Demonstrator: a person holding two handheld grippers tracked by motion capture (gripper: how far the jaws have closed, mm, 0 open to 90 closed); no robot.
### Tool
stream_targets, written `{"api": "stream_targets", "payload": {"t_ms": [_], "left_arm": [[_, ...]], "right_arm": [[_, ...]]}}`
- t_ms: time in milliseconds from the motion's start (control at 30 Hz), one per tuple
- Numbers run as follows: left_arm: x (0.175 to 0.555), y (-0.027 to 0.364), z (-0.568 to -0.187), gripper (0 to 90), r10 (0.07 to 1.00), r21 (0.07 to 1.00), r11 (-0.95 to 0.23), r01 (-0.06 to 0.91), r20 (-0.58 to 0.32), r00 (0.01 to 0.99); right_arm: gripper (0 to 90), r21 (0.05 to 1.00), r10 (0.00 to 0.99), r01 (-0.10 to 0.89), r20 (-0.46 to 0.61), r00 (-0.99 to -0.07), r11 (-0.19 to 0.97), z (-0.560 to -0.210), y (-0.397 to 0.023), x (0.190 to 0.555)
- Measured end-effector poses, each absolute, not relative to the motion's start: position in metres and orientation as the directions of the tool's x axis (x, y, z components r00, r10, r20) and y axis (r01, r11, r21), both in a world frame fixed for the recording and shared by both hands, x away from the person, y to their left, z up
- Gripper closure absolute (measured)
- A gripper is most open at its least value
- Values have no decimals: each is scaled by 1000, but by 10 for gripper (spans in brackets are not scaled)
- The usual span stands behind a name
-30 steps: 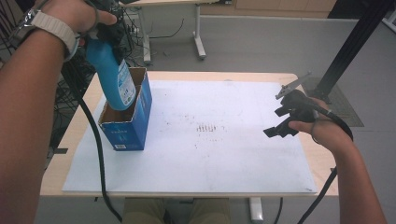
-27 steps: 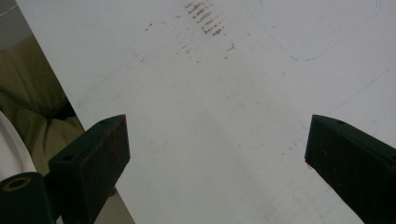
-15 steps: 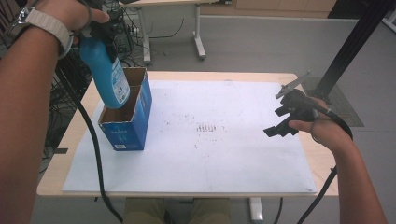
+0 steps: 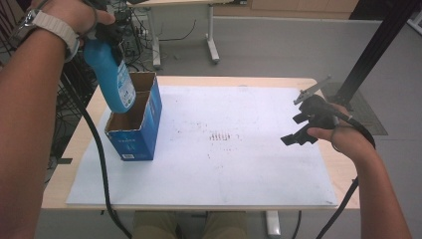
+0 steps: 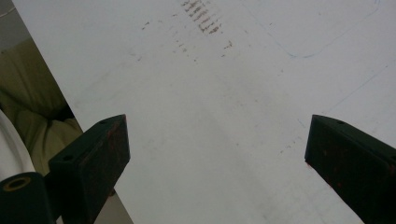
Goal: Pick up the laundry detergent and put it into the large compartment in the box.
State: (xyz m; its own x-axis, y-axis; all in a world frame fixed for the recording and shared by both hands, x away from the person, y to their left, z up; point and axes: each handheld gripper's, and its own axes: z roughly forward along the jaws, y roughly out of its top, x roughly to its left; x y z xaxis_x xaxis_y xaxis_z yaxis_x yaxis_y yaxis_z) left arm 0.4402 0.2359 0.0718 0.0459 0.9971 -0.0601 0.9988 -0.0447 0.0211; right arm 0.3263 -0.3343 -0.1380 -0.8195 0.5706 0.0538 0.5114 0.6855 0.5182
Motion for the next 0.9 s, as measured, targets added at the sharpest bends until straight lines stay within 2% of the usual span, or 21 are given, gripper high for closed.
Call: {"api": "stream_targets", "payload": {"t_ms": [900], "left_arm": [[456,239,47,394,999,40,-23,999,-45,25]], "right_arm": [[64,514,578,527,71,-813,677,-145,-336,333]]}}
